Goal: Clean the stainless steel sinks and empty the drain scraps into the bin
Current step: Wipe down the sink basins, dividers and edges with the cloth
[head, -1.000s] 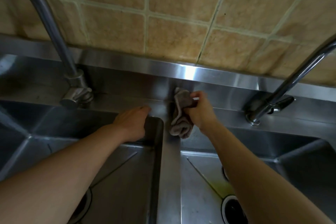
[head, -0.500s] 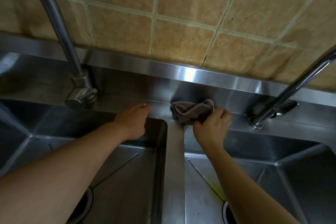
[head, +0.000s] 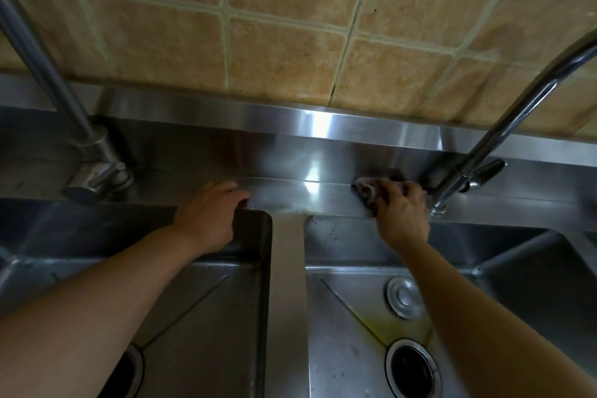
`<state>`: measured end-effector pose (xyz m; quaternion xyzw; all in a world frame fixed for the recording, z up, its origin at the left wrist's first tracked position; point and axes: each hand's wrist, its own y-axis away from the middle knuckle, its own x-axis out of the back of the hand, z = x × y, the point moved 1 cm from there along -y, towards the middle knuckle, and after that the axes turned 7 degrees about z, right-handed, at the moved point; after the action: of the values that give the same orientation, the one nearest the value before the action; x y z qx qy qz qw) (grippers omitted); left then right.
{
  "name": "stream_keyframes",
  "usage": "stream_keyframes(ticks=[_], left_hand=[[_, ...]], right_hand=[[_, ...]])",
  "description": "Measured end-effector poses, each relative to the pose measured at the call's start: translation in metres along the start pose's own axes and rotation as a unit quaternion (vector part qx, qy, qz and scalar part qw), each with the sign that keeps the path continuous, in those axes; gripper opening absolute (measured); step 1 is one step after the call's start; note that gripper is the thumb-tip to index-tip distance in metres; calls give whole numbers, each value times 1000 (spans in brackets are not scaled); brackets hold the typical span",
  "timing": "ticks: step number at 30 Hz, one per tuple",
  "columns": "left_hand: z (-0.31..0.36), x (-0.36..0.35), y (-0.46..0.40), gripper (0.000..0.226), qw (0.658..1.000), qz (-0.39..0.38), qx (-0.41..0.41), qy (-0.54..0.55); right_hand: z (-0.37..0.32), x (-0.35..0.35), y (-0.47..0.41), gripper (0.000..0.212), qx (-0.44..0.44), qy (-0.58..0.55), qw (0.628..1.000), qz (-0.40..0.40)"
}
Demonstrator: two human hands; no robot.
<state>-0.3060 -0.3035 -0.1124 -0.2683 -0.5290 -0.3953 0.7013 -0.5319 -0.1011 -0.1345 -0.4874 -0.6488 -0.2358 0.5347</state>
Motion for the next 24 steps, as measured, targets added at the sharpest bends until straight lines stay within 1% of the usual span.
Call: stream_keyframes(ticks=[3, 5, 7, 9, 11, 15, 17, 20, 22, 24], left_hand=[[1, -1, 1, 65, 1000, -2, 6, -15], [3, -1, 1, 65, 1000, 1, 5, -10], [4, 0, 0, 61, 1000, -5, 3, 17], [1, 3, 1, 57, 998, -6, 9, 57], [-8, 7, 6, 64, 996, 11, 28, 83], [-36, 15, 23, 68, 995, 33, 79, 56], [-49, 22, 33, 68, 994, 36, 95, 47], [-65, 31, 47, 66, 993, 39, 105, 40], [-74, 33, 57, 59, 991, 51, 111, 45], [-83, 35, 64, 47, 988, 74, 122, 57]], right_hand=[[14, 4, -8, 37, -37, -16, 999, 13], [6, 3, -5, 37, -62, -44, 997, 28], [-10, 1, 3, 37, -79, -51, 995, 28], [-34, -3, 14, 41, -30, -32, 999, -7], [-65, -11, 25, 43, 31, -10, 998, -52], [-133, -27, 45, 41, 82, -7, 990, -115], [-161, -32, 54, 44, 110, -5, 985, -130], [-199, -39, 66, 44, 122, -10, 981, -148], [-224, -47, 76, 42, 149, -18, 977, -152], [-248, -56, 83, 42, 178, -37, 972, -149]])
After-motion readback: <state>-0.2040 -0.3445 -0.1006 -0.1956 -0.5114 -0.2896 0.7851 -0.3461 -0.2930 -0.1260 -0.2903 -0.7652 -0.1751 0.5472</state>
